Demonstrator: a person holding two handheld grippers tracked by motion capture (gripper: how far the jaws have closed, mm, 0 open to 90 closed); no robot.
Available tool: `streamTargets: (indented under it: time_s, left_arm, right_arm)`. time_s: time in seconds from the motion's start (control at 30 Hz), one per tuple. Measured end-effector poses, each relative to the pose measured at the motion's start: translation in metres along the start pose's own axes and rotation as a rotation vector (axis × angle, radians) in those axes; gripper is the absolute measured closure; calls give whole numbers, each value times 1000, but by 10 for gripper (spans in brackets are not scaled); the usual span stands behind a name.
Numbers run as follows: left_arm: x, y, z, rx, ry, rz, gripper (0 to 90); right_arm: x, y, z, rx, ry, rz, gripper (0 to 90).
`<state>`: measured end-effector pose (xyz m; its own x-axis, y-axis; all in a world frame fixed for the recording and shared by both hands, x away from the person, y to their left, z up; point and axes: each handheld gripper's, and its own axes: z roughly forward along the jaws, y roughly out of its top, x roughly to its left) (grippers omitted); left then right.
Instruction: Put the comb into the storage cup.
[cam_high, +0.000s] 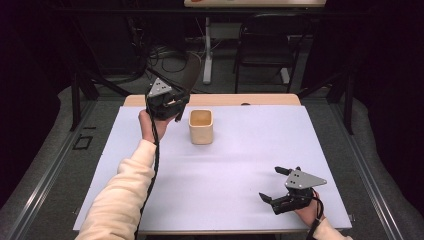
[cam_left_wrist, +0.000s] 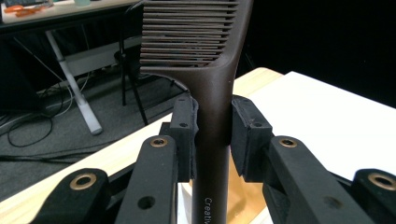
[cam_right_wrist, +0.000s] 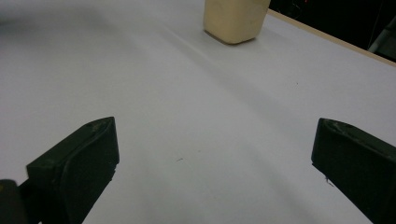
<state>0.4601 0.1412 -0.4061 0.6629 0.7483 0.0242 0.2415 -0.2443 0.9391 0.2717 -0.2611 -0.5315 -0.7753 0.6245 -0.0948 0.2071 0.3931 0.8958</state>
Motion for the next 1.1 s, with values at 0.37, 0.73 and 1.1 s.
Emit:
streamTargets:
  time_s: [0.37,0.73,1.1]
  left_arm:
    - [-6,5,6,-23,-8,-6,722]
    - [-10,8,8,-49,-11,-10,722]
    - [-11,6,13,-63,-21,-28,722]
  right_arm:
    - [0,0,0,0,1,1,3]
    - [0,0,0,-1,3,4,3]
    - [0,0,-1,-1,1,5,3]
